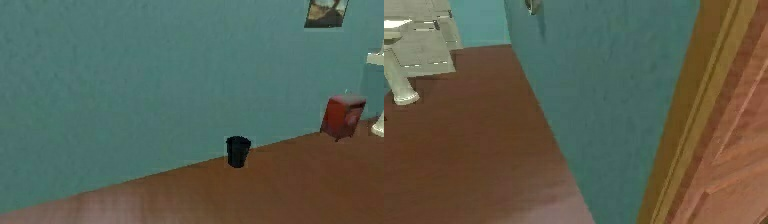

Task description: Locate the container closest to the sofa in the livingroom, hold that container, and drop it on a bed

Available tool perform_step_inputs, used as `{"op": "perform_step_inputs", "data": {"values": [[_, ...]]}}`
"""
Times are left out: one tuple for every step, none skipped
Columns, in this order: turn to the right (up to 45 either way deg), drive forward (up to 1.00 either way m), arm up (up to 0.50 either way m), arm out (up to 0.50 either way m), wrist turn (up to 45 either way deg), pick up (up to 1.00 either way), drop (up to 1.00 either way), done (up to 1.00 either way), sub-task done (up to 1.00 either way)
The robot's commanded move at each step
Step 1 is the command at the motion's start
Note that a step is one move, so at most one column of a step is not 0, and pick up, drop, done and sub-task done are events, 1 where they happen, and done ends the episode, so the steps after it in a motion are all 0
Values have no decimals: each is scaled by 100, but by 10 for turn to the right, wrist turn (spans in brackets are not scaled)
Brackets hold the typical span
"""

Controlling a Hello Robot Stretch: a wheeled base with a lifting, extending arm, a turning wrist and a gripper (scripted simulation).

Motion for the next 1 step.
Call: {"op": "perform_step_inputs", "data": {"values": [[150, 0, 0, 0, 0, 0, 0, 0, 0]]}}
